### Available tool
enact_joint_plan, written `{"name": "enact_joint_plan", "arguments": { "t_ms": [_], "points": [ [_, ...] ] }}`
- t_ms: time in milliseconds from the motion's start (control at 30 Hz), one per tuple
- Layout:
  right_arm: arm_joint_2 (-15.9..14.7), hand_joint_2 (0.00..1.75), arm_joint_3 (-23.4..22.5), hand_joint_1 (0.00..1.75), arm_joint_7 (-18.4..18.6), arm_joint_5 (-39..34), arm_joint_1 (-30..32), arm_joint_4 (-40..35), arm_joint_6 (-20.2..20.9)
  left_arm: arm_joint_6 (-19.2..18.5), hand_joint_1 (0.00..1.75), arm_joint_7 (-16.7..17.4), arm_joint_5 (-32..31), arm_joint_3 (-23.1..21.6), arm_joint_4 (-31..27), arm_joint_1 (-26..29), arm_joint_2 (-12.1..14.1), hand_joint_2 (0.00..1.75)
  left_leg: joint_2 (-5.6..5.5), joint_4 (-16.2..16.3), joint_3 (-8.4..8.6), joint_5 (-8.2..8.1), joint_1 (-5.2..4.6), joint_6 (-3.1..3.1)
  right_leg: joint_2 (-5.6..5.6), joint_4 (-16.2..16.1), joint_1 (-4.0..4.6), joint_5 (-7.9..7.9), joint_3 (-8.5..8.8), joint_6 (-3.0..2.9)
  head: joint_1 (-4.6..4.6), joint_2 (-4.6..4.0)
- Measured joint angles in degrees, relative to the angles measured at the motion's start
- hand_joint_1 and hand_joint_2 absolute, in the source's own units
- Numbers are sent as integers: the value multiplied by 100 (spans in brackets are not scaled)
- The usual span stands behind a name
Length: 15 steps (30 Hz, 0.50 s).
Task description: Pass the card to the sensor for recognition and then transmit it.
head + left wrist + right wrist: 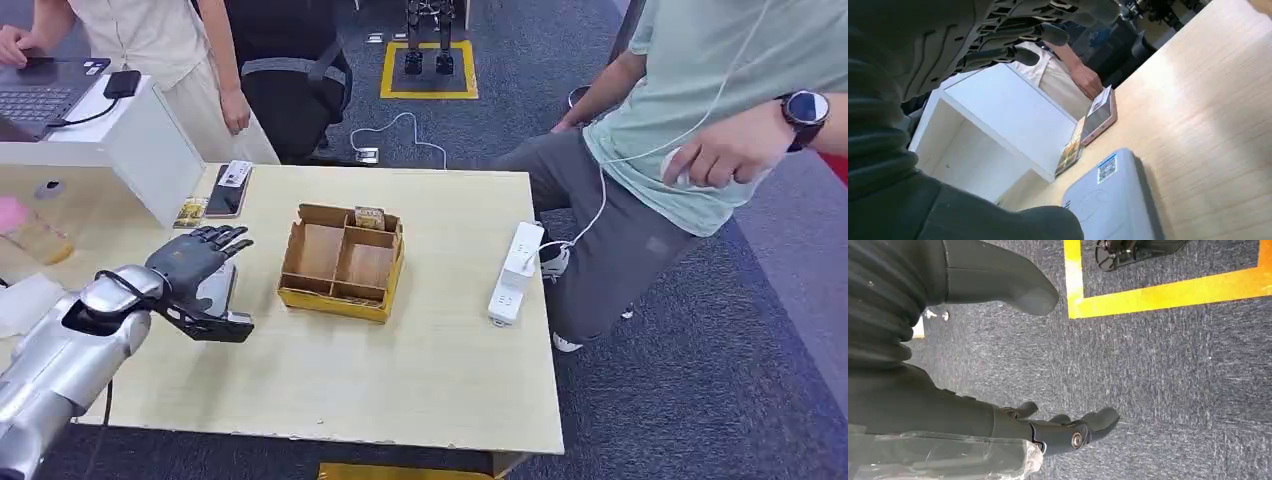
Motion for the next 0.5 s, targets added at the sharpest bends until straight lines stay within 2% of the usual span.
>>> {"name": "enact_joint_plan", "arguments": {
  "t_ms": [233, 500],
  "points": [
    [-2, 175, -2, 0, -4, 0, -1, 2, 0, -37, 0, 4, 129, -195, 0, -86, 168, 175, 0, 0, 0, 0, -1, 0, 1, 0, 0, 1, 1, 0, 0, 0],
    [-2, 175, -2, 0, 4, -9, -4, 0, 0, 85, 0, 105, 361, -324, -33, -78, 133, 175, 0, 1, 0, 0, -1, 0, 0, 0, -1, 2, 1, -1, 0, 0]
  ]
}}
